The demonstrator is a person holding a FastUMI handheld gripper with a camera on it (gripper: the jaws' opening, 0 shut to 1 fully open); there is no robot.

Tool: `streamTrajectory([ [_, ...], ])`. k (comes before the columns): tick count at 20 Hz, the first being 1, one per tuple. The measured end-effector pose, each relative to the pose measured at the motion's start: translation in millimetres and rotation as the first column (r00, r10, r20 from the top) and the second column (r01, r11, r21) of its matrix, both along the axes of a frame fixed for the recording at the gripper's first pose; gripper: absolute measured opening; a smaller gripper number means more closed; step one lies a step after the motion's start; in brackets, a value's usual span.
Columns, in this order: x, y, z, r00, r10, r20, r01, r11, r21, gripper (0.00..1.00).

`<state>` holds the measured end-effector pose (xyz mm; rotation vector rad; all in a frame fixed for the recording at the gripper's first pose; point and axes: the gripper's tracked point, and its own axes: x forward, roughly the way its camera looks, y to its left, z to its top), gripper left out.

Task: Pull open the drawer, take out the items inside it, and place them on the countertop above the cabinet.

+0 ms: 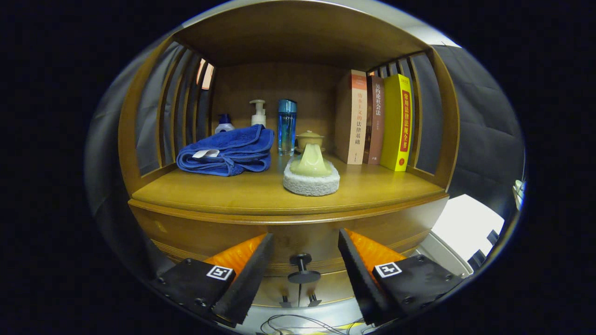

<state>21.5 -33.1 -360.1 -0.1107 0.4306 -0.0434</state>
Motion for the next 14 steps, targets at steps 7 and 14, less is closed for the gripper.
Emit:
streamTrajectory([
  [7,-5.0,-6.5,5.4,0.999,-0.048,-0.004,0.048,0.998,0.04,0.98],
  [14,-7.8,-8.2,71.6,0.997,-0.038,0.068,0.036,0.999,0.025,0.98],
])
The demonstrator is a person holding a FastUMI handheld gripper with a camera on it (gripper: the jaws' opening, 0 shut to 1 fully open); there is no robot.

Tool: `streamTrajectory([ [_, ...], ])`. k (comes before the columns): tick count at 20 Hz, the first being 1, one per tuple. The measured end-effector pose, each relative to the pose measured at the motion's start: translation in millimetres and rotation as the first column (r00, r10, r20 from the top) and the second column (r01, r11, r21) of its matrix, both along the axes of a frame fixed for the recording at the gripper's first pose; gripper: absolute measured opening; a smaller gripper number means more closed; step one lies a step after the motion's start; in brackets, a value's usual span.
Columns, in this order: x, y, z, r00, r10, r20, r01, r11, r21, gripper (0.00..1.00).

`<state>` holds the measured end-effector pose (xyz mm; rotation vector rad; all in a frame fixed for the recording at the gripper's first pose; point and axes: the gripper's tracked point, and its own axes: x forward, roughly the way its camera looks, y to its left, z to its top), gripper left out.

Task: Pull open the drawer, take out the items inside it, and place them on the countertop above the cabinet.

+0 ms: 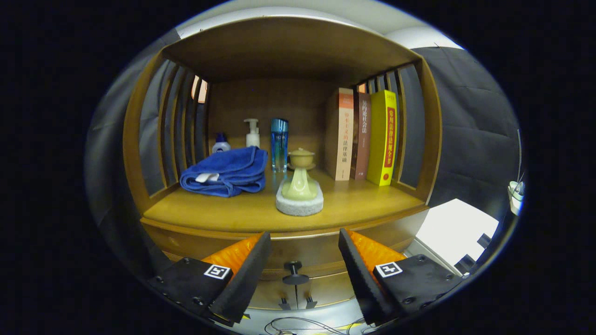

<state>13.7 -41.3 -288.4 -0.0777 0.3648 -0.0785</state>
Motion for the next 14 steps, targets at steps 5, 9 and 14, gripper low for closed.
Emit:
streamTrajectory([
  [5,-11.5,8.5,59.9,0.998,0.028,0.05,-0.029,1.0,0.01,0.97],
  [9,-19.3,19.1,111.4,0.993,0.055,0.1,-0.058,0.998,0.025,0.97],
  [14,-26.1,30.6,156.7,0.986,0.084,0.147,-0.09,0.995,0.034,0.97],
])
